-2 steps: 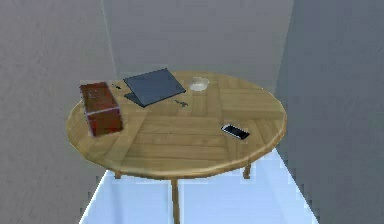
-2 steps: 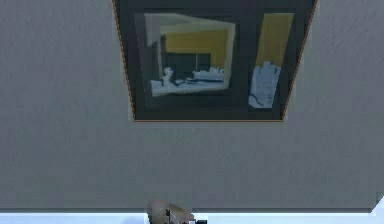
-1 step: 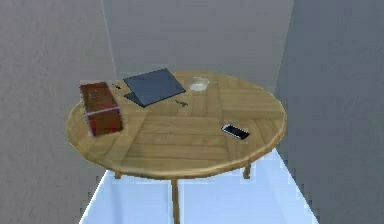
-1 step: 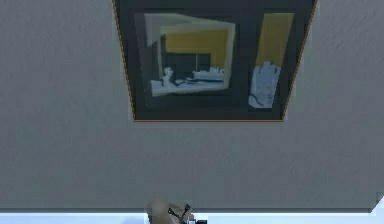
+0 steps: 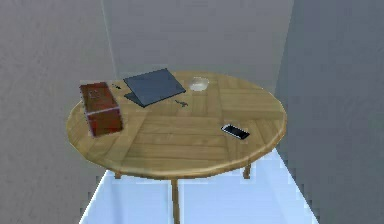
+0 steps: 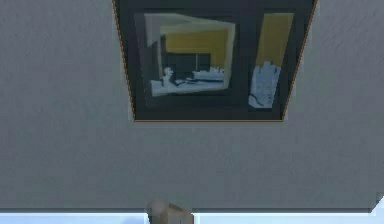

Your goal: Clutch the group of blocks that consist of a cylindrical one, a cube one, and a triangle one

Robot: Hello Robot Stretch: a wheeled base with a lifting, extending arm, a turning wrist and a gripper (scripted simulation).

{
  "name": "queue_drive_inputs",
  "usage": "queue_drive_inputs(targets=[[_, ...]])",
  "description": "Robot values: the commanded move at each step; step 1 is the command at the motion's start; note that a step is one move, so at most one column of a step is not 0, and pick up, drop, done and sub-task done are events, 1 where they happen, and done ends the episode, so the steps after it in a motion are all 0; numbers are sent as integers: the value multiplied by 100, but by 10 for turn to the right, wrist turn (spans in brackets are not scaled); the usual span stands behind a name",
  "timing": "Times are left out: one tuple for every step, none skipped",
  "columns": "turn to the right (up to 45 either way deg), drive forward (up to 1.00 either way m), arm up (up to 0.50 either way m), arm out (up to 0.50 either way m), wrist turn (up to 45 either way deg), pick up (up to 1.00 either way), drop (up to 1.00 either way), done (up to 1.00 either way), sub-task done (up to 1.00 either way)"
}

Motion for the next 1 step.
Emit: queue_drive_inputs(targets=[[0,0,0,0,0,100,0,0,0]])
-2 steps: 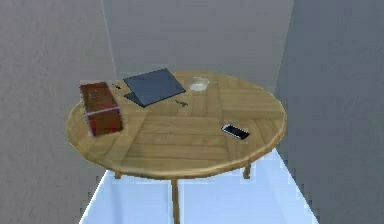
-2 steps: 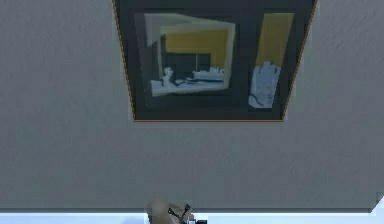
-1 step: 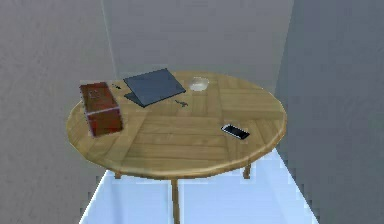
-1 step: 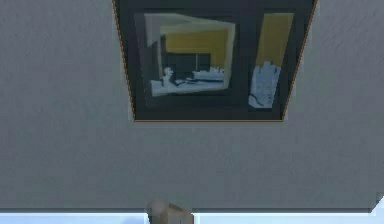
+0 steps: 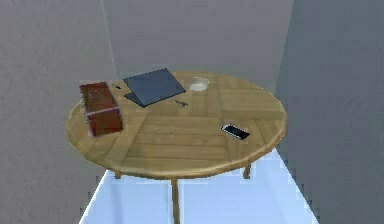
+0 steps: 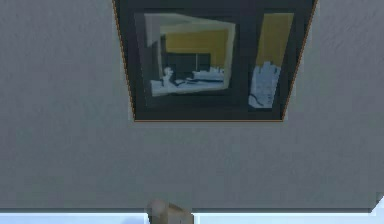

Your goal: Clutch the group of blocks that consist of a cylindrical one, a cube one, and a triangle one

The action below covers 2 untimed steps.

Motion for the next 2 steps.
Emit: queue_drive_inputs(targets=[[0,0,10,0,0,0,0,0,0],[0,0,0,0,0,0,0,100,0]])
